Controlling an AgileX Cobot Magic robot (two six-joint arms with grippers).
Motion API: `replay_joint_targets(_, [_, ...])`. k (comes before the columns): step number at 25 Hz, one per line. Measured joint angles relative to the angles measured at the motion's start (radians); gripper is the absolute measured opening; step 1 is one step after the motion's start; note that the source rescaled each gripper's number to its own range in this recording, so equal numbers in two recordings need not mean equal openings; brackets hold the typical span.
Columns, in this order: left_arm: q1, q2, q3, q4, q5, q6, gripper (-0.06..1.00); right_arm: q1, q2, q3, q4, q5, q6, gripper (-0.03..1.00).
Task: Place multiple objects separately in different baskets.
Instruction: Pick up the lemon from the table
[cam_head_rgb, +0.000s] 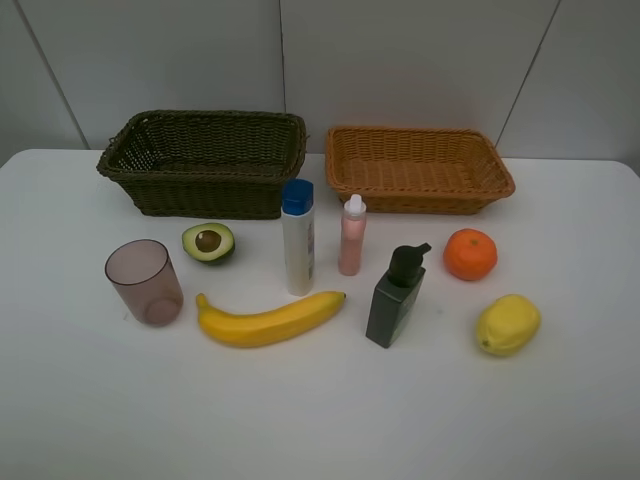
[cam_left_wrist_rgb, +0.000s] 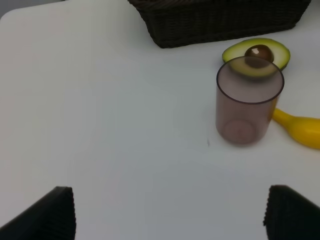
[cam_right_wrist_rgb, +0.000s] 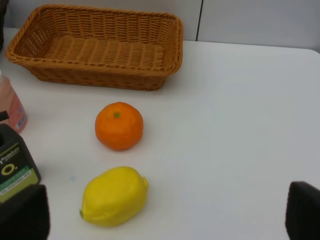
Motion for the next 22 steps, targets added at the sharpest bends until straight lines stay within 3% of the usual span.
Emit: replay_joint_targets(22, [0.0, 0.0, 0.0, 0.0, 0.0, 0.0, 1.0, 0.0, 0.0, 0.0, -0.025, 0.0, 0.011, 1.0])
